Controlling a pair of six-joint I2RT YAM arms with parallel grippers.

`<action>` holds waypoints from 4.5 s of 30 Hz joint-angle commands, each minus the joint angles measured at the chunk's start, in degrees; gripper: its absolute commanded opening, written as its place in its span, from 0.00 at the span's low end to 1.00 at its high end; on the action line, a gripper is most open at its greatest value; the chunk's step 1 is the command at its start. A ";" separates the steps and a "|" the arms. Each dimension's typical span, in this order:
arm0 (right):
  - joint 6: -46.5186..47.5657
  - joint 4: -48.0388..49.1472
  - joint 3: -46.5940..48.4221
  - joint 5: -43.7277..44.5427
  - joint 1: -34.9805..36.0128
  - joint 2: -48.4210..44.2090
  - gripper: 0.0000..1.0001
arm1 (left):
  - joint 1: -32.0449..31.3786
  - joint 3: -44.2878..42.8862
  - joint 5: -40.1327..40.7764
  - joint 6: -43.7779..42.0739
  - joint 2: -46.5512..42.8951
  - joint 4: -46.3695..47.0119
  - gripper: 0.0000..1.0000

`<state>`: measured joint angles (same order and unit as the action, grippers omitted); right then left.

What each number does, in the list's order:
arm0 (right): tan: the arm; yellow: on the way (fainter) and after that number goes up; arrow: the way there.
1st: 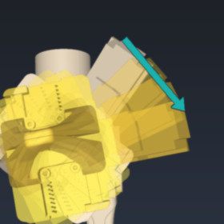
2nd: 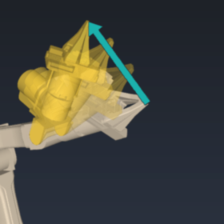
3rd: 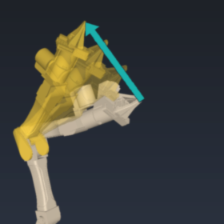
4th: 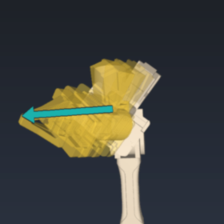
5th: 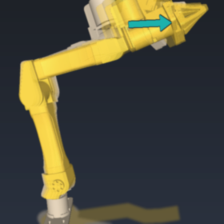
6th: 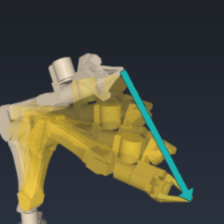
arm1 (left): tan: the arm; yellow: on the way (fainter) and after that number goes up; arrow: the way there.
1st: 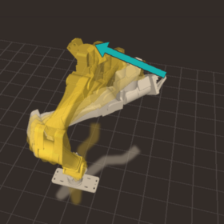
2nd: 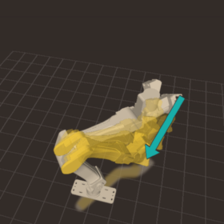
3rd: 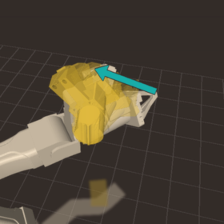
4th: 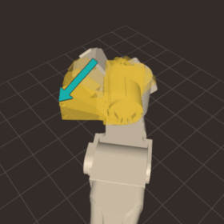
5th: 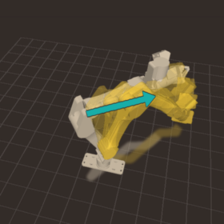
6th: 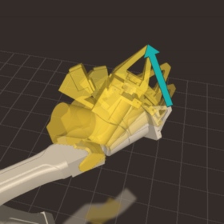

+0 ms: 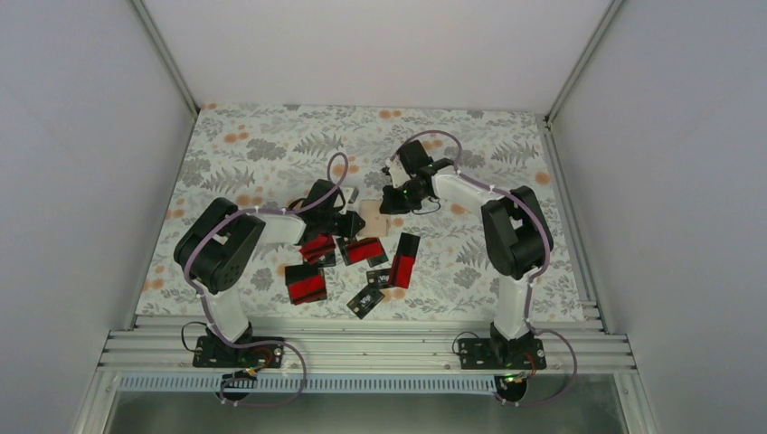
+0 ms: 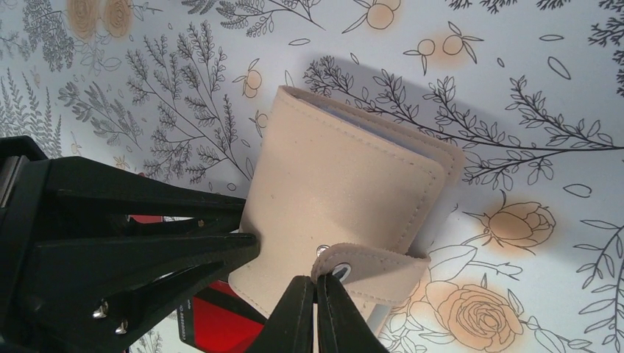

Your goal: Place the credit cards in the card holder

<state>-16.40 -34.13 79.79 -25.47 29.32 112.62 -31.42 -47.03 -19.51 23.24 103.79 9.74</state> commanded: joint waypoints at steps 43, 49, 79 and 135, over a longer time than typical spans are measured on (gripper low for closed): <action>0.41 -5.99 5.82 1.45 3.02 7.78 0.04 | -0.75 -1.06 -0.92 -0.88 0.88 -2.93 0.12; 0.38 -6.57 5.95 1.70 3.55 9.41 0.04 | -0.75 -1.20 -0.89 -0.84 0.94 -3.12 0.12; -1.10 -11.10 1.94 7.08 4.71 10.15 0.04 | -0.78 -1.10 0.06 -0.83 0.08 -3.91 0.08; -2.26 -17.59 11.60 10.32 4.35 1.53 0.22 | -0.73 -2.23 1.90 -1.74 -0.97 -7.06 0.07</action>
<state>-17.87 -51.83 93.27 -22.94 34.04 116.40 -31.68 -48.23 -18.61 23.09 103.44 6.28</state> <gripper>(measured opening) 0.239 0.075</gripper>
